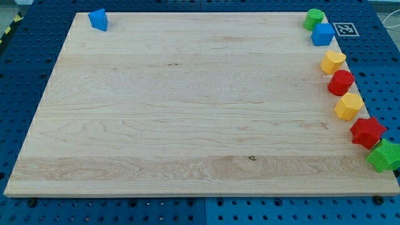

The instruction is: Nudge the yellow hexagon slightly left

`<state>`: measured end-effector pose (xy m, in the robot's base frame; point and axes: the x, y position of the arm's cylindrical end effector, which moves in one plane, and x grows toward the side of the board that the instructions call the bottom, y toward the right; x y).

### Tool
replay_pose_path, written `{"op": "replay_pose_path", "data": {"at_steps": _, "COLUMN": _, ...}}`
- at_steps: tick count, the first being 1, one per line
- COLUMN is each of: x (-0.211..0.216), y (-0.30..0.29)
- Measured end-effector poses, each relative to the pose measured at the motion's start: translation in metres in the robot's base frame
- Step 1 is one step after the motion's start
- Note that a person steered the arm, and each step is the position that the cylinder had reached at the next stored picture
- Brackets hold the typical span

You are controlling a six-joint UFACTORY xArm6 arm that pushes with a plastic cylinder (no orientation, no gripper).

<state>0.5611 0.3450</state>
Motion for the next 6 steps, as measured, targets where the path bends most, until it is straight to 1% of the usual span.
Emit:
{"op": "replay_pose_path", "data": {"at_steps": 1, "x": 0.001, "y": -0.028}}
{"op": "replay_pose_path", "data": {"at_steps": 2, "x": 0.034, "y": -0.044}}
{"op": "replay_pose_path", "data": {"at_steps": 3, "x": -0.002, "y": -0.037}}
{"op": "replay_pose_path", "data": {"at_steps": 4, "x": -0.041, "y": -0.056}}
{"op": "replay_pose_path", "data": {"at_steps": 5, "x": -0.069, "y": -0.062}}
{"op": "replay_pose_path", "data": {"at_steps": 6, "x": -0.099, "y": -0.054}}
